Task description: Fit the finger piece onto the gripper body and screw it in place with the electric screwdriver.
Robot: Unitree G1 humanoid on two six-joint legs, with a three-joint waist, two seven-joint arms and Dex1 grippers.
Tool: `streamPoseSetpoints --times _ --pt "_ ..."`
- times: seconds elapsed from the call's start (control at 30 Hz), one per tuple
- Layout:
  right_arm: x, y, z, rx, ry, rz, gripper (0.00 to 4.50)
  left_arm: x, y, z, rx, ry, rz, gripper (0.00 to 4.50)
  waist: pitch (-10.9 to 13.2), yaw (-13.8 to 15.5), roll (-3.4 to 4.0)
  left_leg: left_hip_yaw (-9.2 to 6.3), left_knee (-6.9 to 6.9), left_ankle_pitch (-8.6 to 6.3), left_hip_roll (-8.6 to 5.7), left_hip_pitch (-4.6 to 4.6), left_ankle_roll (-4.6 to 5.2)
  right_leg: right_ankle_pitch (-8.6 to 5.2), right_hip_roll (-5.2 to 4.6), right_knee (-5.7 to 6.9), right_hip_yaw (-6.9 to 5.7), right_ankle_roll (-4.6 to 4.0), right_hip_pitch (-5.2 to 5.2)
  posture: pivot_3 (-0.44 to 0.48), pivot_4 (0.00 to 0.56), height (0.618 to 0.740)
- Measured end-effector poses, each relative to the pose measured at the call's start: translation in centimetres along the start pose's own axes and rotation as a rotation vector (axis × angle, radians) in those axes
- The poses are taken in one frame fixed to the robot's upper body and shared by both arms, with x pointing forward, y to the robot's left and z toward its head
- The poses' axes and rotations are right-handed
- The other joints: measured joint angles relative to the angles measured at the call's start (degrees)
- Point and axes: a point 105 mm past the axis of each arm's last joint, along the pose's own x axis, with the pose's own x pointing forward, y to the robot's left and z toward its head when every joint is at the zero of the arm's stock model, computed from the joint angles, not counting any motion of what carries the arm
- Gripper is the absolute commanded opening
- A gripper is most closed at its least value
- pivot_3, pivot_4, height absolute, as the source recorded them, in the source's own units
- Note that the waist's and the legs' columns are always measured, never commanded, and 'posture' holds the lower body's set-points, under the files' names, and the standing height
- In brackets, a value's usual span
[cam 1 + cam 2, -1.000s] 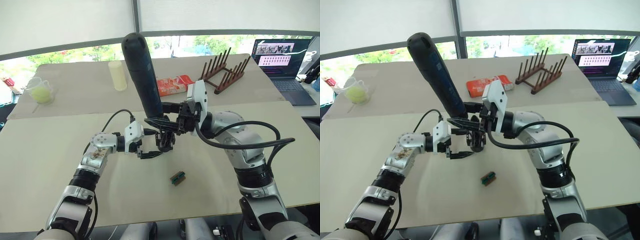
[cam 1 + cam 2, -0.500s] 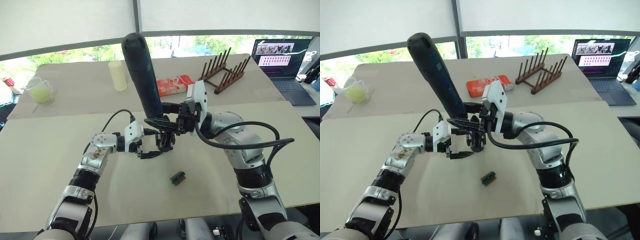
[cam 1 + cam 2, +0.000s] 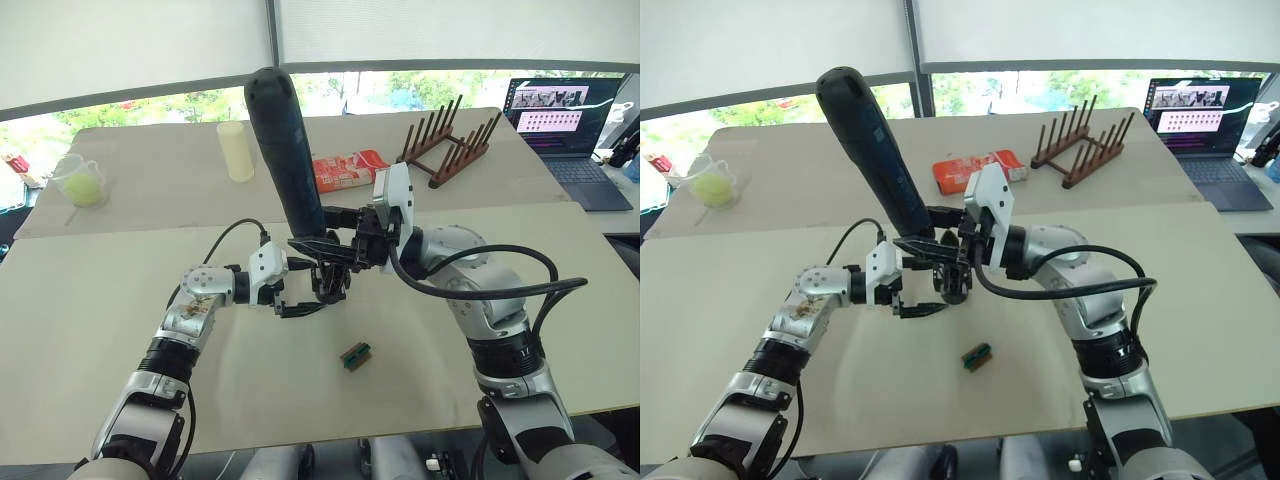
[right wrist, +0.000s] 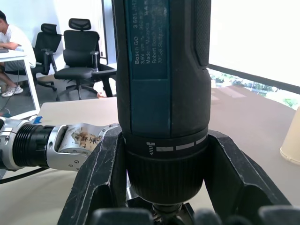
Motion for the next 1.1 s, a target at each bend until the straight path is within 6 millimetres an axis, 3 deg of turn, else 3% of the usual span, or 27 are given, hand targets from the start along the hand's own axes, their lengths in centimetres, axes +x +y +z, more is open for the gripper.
streamPoseSetpoints --times 0.53,1.1 --pt "-0.3 0.0 -0.3 -0.010 0.000 -0.002 1.91 0.4 0.1 0.0 -0.002 -0.004 -0.001 4.50 0.0 0.0 0.00 0.00 0.01 0.00 0.00 0.00 0.00 0.00 0.00 0.00 -0.01 0.00 0.01 0.000 0.150 0.740" --pt "-0.6 -0.1 -0.4 -0.006 0.005 -0.012 1.91 3.3 0.6 -0.9 -0.028 -0.012 -0.006 4.50 0.0 0.1 -0.02 0.00 0.05 0.00 -0.01 -0.01 0.00 0.01 -0.06 0.00 -0.01 0.01 0.03 0.000 0.150 0.740"
